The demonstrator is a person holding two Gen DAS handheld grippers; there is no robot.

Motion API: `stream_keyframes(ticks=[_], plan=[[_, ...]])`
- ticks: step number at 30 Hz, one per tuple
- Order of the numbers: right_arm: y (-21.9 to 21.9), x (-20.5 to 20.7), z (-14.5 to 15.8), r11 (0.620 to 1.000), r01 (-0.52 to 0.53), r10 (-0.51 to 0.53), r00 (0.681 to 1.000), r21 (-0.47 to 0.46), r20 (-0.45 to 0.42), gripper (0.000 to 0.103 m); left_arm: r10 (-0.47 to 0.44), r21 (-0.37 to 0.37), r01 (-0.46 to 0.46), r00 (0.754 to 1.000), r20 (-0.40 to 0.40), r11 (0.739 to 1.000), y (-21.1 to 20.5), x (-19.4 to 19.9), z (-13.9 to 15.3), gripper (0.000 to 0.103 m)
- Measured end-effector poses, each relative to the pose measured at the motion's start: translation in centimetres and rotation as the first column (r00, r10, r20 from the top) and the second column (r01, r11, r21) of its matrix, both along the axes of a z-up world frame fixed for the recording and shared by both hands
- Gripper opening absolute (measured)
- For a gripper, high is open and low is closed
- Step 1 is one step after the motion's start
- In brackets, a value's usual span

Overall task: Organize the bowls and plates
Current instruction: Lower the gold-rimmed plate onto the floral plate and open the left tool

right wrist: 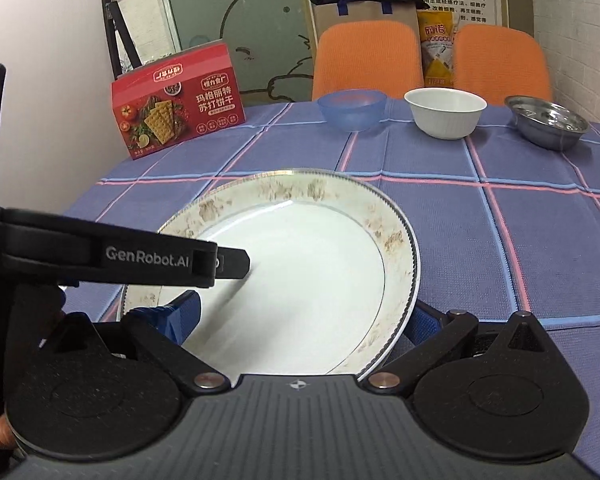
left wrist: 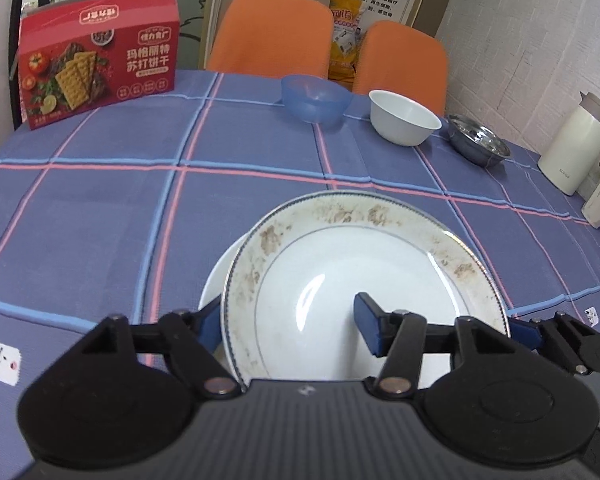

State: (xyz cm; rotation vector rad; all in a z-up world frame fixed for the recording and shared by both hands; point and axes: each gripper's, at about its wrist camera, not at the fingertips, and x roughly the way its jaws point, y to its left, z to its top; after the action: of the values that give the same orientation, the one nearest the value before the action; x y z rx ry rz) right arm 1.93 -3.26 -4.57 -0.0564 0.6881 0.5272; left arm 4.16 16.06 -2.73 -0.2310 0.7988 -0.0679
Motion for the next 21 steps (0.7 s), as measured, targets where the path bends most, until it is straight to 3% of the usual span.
stream_keyframes(ticks=[3, 7, 12, 17, 21], plan=[[0.2, -0.3, 0.0, 0.999, -0.023, 0.023, 1.0, -0.043, 0.009, 0.089, 0.003, -0.035, -0.002, 1.0, 0.008, 0.999, 0.8, -0.6, 0.3, 0.058], [-2.2, -0.5, 1.0, 0.998, 0.028, -0.027, 1.0, 0.053, -0.005, 0.089, 0.02, -0.074, -0.018, 1.0, 0.02, 0.997, 1.7, -1.3, 1.0, 0.06], [-4.1, -0.1, 2.1, 0.99, 0.105, -0.106, 0.994, 0.092, 0.015, 0.089, 0.02, 0.006, -0.021, 0.998, 0.058, 1.0, 1.0, -2.3, 2.1, 0.063], [-4.8, 0.3, 1.7, 0.985, 0.117, -0.113, 0.993, 0.126, -0.035, 0.089, -0.002, 0.036, -0.002, 0.992, 0.125, 0.999, 0.1, -3.7, 4.0, 0.066], [-5.6, 0.5, 1.7, 0.982, 0.113, -0.107, 0.993, 0.152, -0.05, 0.089, -0.032, 0.058, 0.025, 0.992, 0.125, 0.998, -1.2, -2.6, 4.7, 0.066]])
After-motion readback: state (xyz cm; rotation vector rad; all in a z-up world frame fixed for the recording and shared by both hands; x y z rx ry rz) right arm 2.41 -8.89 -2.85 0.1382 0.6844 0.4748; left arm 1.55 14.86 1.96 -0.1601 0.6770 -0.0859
